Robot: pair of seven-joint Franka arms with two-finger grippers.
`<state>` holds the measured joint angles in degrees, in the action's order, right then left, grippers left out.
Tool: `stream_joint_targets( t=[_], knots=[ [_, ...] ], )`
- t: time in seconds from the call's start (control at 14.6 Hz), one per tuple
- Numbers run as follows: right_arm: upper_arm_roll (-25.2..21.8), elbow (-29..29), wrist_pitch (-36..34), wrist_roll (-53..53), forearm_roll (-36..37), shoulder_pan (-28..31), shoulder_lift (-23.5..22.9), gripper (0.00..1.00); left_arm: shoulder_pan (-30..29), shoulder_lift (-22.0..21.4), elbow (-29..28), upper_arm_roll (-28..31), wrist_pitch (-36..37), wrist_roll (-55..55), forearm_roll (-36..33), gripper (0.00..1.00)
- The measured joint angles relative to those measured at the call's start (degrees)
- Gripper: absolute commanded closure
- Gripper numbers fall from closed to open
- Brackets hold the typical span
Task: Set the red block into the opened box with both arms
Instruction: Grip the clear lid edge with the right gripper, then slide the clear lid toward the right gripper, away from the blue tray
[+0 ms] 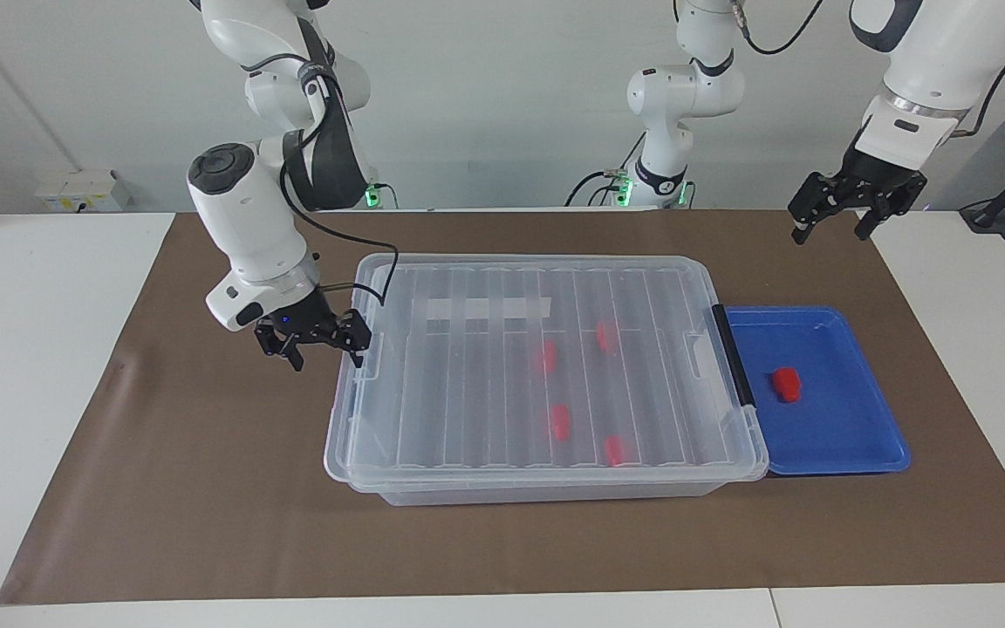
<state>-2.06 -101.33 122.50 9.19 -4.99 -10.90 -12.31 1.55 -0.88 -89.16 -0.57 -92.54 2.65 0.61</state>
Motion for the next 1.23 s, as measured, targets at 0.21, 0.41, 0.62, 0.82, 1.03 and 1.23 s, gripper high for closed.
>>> stream_joint_targets(
  t=[0.21, 0.41, 0.62, 0.82, 1.03, 1.23],
  knots=[
    [0.0, -0.1, 0.0, 2.7, 3.6, 0.0, 0.0, 0.0, 0.0, 0.0, 0.0, 0.0, 0.0, 0.0, 0.0, 0.0],
    [0.0, -0.1, -0.1, 4.4, 5.7, 0.0, 0.0, 0.0, 0.0, 0.0, 0.0, 0.0, 0.0, 0.0, 0.1, 0.0],
    [-0.3, -0.1, -0.8, 4.5, 6.6, 0.4, 0.0, 0.0, 0.0, 0.0, 0.0, 0.0, 0.0, 0.0, 0.1, 0.0],
    [-0.6, 0.0, -1.3, 4.5, 6.9, 1.9, 0.0, 0.0, 0.0, 0.0, 0.0, 0.0, 0.0, 0.0, 0.1, 0.0],
    [-0.7, 0.0, -1.7, 4.5, 7.4, 3.6, 0.0, 0.0, 0.0, 0.0, 0.0, 0.0, 0.0, 0.0, 0.1, 0.0],
    [-0.7, 0.1, -2.4, 4.5, 7.6, 5.1, 0.1, 0.0, 0.0, 0.0, 0.0, 0.0, 0.0, 0.0, 0.1, 0.0]
  ],
)
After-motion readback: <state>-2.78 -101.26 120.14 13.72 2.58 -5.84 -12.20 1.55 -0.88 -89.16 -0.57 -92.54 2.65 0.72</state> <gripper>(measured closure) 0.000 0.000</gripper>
